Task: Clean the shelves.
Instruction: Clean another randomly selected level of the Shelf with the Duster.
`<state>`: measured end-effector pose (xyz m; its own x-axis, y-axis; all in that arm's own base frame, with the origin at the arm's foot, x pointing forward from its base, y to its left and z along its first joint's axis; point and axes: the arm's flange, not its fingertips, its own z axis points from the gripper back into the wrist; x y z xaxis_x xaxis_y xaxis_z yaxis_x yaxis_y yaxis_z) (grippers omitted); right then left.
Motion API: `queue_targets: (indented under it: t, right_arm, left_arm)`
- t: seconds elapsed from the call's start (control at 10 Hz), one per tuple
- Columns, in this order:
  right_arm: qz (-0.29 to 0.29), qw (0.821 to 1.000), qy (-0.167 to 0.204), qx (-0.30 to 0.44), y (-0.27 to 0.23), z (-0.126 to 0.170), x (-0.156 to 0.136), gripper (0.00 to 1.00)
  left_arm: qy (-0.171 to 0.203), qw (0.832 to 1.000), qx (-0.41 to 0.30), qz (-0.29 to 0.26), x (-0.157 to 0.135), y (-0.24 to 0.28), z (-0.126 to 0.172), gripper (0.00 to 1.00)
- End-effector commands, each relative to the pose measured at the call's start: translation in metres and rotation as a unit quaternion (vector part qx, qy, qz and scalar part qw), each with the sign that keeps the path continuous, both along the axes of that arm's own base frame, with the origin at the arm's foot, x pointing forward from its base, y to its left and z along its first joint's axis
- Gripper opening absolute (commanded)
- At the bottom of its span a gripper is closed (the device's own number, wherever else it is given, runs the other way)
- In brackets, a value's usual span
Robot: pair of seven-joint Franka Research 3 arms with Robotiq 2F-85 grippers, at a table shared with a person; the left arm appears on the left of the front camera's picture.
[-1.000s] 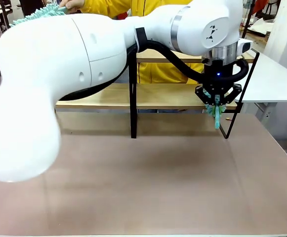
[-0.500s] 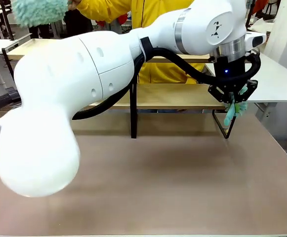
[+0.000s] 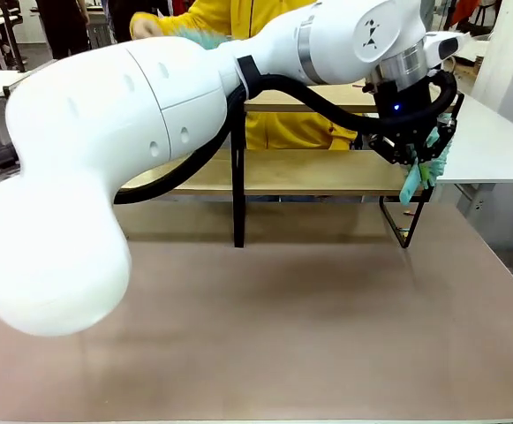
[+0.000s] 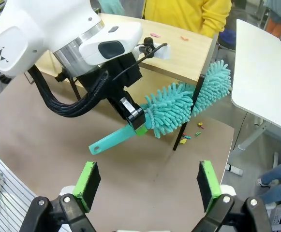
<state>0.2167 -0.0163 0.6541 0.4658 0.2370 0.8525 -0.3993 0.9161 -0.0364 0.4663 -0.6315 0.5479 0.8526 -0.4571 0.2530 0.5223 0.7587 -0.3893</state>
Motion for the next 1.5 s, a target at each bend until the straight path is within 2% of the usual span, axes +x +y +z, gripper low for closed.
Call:
queue_targets:
  t: [0.0,0.2,0.4,0.6,0.8,0.9,1.1,1.2,1.3,1.4]
  right_arm:
    - [0.006,1.000,-0.001,0.000,-0.001,-0.001,0.000,1.00]
    - [0.006,1.000,-0.001,0.000,-0.001,-0.001,0.000,1.00]
    - [0.006,1.000,-0.001,0.000,-0.001,-0.001,0.000,1.00]
    - [0.006,1.000,-0.001,0.000,-0.001,-0.001,0.000,1.00]
    - [0.006,1.000,-0.001,0.000,-0.001,-0.001,0.000,1.00]
    - [0.006,1.000,-0.001,0.000,-0.001,-0.001,0.000,1.00]
    - [0.006,1.000,-0.001,0.000,-0.001,-0.001,0.000,1.00]
    - [0.006,1.000,-0.001,0.000,-0.001,-0.001,0.000,1.00]
    - [0.006,1.000,-0.001,0.000,-0.001,-0.001,0.000,1.00]
    - [0.006,1.000,-0.001,0.000,-0.001,-0.001,0.000,1.00]
  left_arm:
    - [0.021,0.999,0.035,-0.024,-0.027,0.030,0.005,0.13]
    - [0.026,0.996,0.068,-0.049,-0.071,0.078,0.004,0.13]
    - [0.055,0.990,0.114,-0.058,-0.113,0.134,0.001,0.13]
    - [0.079,0.981,0.143,-0.107,-0.157,0.188,0.007,0.13]
    - [0.064,0.983,0.131,-0.108,-0.199,0.248,0.019,0.13]
    - [0.076,0.975,0.160,-0.134,-0.225,0.276,0.021,0.13]
    - [0.153,0.942,0.258,-0.149,-0.254,0.311,0.004,0.13]
    - [0.142,0.944,0.275,-0.116,-0.264,0.326,0.002,0.13]
    - [0.104,0.966,0.225,-0.072,-0.274,0.347,0.009,0.13]
    - [0.026,0.991,0.134,-0.015,-0.287,0.380,0.022,0.13]
